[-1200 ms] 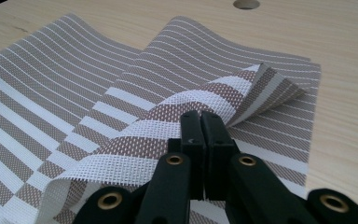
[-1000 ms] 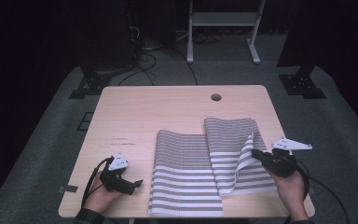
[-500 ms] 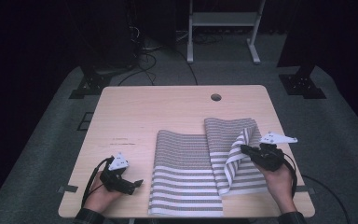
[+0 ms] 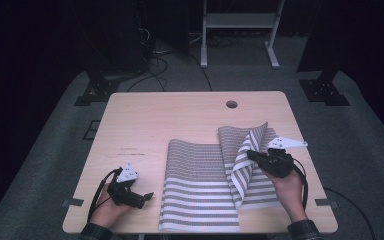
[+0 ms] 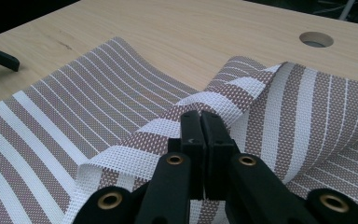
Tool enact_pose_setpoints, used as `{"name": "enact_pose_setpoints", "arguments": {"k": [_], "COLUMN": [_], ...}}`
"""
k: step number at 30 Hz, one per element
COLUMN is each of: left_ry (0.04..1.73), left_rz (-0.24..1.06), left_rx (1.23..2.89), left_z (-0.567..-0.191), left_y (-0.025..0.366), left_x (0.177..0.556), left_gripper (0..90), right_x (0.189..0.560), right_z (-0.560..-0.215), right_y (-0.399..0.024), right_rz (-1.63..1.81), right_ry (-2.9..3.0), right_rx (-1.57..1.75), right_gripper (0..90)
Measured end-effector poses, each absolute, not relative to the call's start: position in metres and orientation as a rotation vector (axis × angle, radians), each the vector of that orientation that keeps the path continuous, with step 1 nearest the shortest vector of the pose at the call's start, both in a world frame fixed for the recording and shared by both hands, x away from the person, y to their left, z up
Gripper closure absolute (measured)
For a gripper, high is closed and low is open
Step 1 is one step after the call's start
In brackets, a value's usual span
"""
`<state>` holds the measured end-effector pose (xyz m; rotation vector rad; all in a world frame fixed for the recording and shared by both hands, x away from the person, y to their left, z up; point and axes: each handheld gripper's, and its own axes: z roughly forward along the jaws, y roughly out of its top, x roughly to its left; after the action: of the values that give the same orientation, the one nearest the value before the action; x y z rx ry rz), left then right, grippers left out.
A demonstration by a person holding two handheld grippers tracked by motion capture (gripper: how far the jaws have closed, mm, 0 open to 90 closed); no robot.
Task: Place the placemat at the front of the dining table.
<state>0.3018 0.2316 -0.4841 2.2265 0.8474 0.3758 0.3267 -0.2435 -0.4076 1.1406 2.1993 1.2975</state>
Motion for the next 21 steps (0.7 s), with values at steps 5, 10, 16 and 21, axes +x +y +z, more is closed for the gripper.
{"name": "enact_pose_setpoints", "arguments": {"k": [5,10,16,21], "left_ry": [0.847,0.847,0.847,0.847], "left_rz": [0.376,0.376,0.376,0.375], "left_rx": [2.227,2.227,2.227,2.227], "left_z": [-0.484,-0.484,-0.484,-0.484], "left_y": [0.232,0.232,0.232,0.232], "left_x": [0.302,0.302,0.302,0.302], "left_gripper": [0.0,0.0,0.0,0.0], "right_x": [0.329,0.331,0.335,0.337], "right_z": [-0.406,-0.402,-0.4,-0.398], "right_y": [-0.236,-0.23,-0.221,-0.213], "right_rz": [1.298,1.314,1.325,1.327], "right_ry": [2.214,2.214,2.228,2.244], "right_rx": [1.122,1.105,1.086,1.066], "right_gripper": [88.8,88.8,88.9,88.9]}}
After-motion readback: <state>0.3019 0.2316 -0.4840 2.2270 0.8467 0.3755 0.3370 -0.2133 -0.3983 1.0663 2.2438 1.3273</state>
